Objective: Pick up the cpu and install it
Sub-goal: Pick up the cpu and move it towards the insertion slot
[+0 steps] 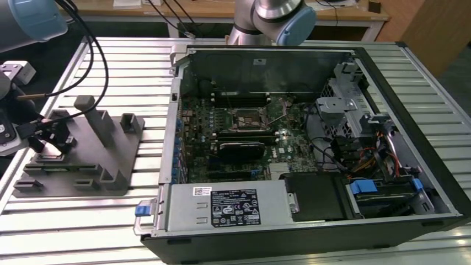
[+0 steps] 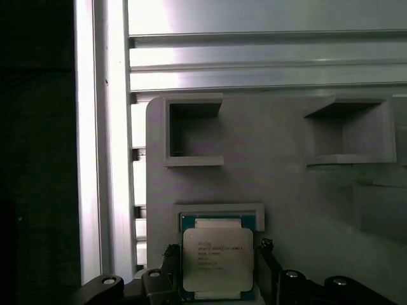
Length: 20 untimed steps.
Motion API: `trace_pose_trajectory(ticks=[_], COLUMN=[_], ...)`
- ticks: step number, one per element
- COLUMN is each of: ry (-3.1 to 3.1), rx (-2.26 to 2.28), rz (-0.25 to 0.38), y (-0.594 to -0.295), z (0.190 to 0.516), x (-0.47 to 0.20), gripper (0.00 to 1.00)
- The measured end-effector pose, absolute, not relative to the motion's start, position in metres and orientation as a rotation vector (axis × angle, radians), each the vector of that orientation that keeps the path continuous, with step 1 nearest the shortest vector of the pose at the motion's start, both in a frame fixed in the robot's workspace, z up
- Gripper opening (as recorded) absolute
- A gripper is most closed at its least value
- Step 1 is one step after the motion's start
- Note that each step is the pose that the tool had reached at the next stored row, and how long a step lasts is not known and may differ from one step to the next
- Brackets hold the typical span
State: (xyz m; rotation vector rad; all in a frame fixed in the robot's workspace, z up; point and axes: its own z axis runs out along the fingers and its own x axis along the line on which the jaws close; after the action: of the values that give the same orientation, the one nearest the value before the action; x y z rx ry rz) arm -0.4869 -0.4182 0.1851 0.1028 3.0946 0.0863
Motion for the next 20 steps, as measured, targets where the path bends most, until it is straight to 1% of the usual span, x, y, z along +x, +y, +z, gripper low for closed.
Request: trace_pose_trajectory(ticks=[20], ry=[3.095], rx=[0.103], rz=[0.091], y=[-0.4166], z=[0.1811], x=[-0.487], gripper=[0.59])
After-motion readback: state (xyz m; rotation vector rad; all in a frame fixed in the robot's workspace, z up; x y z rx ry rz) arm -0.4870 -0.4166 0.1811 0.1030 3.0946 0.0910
